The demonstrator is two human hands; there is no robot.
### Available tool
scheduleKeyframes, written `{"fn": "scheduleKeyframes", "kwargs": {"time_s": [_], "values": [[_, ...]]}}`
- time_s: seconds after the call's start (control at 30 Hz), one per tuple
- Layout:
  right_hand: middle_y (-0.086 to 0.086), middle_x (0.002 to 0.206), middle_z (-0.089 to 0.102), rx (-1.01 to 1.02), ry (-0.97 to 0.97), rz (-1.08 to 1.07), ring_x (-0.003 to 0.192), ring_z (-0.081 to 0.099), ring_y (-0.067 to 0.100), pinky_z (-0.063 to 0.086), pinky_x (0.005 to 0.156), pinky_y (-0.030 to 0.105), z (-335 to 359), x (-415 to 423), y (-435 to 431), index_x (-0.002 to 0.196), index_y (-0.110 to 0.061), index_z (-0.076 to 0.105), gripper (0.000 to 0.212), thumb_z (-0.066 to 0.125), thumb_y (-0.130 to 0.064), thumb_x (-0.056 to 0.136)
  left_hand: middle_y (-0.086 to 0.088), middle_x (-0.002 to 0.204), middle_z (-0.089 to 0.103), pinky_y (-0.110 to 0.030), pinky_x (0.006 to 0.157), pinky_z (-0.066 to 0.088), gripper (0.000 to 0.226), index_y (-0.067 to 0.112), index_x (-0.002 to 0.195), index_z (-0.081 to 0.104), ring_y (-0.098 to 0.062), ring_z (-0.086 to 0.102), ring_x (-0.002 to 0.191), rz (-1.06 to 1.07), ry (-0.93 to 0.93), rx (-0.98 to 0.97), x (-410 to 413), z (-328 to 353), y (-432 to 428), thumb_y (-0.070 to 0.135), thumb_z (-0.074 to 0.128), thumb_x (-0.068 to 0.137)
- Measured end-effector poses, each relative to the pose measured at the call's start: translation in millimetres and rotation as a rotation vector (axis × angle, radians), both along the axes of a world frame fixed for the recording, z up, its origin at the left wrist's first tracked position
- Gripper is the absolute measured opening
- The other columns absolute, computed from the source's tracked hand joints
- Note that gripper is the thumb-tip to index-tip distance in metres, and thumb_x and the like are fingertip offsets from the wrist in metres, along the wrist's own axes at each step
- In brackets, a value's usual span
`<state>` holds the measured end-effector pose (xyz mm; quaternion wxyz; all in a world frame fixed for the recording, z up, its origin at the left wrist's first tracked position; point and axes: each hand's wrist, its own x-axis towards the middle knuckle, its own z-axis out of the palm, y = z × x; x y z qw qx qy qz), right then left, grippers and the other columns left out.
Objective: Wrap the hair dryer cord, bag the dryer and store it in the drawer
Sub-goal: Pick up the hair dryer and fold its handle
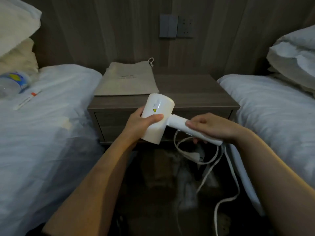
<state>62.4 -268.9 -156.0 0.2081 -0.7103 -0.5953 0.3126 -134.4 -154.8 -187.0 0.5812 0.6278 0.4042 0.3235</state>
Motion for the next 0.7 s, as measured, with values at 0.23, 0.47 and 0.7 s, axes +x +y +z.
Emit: {"fn": "scheduleKeyframes", "kwargs": {"time_s": [0.23, 0.47, 0.7], "values": [[0.003, 0.063, 0.071, 0.096, -0.03, -0.114, 0.045, 0.056, 0.005, 0.045, 0.054, 0.021, -28.0, 1.5, 14.6, 0.069, -0.018, 0.069, 0.044, 0.049, -0.053, 0.087, 0.003, 0.106, 0.062, -0.029, 0.069, 0.05, 0.045, 0.023, 0.117, 0.056, -0.015, 0.061, 0.093, 0.042, -0.002, 0.037, 6.5, -15.0, 5.2, 0.026, 0.074, 0.075], [-0.007, 0.047, 0.057, 0.266, -0.059, -0.192, 0.042, 0.05, -0.003, 0.035, 0.044, 0.009, -26.4, -1.9, 7.5, 0.052, -0.028, 0.06, 0.039, 0.056, -0.048, 0.085, 0.013, 0.098, 0.06, -0.021, 0.064, 0.047, 0.048, 0.024, 0.117, 0.054, -0.006, 0.059, 0.088, 0.111, -0.074, 0.146, 3.8, -10.1, -5.4, 0.023, 0.075, 0.074], [-0.01, 0.041, 0.055, 0.297, -0.08, -0.222, 0.043, 0.05, -0.003, 0.035, 0.044, 0.009, -23.1, -1.9, -12.1, 0.054, -0.028, 0.06, 0.035, 0.057, -0.049, 0.083, 0.012, 0.098, 0.06, -0.017, 0.062, 0.046, 0.043, 0.025, 0.113, 0.054, -0.006, 0.06, 0.086, 0.076, -0.121, 0.139, 6.3, -9.0, -22.1, 0.021, 0.074, 0.075]]}}
